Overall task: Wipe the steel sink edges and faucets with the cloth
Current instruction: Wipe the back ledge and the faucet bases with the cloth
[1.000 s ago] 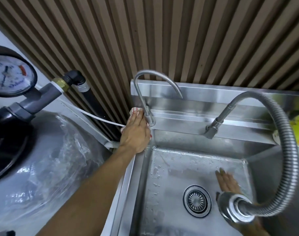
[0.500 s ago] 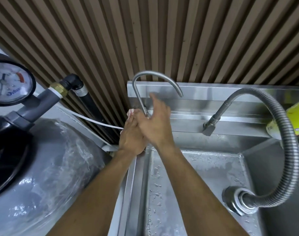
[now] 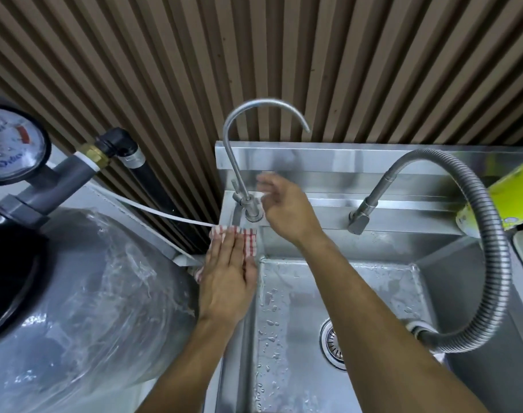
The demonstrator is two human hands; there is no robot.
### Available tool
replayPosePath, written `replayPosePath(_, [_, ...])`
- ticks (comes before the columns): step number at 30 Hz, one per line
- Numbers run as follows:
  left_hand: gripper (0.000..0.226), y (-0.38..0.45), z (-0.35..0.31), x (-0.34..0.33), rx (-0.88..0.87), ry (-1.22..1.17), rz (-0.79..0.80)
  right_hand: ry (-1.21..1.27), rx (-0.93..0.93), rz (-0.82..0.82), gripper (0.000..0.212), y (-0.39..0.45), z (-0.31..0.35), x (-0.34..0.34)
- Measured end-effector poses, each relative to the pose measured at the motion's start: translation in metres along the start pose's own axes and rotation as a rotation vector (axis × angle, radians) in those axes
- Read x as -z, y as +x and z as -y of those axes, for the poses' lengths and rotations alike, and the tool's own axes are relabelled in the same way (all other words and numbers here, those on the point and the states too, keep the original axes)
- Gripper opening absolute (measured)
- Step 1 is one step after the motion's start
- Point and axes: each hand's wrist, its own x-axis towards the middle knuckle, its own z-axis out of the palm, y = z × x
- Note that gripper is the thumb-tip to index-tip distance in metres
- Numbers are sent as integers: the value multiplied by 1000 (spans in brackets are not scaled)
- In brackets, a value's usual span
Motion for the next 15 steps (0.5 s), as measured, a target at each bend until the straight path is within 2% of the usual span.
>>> replayPosePath(2, [62, 2, -4, -2, 17, 34, 8, 62, -83, -149, 32, -22, -21, -3])
replayPosePath(6, [63, 21, -7, -6, -56, 77, 68, 299, -221, -300, 32, -70, -57, -17])
replayPosePath(12, [53, 30, -10, -10, -142, -76, 3, 452, -426, -396, 31, -127, -88, -24])
replayPosePath(15, [54, 53, -28, -19, -280, -84, 46, 472, -486, -415, 34, -146, -104, -29])
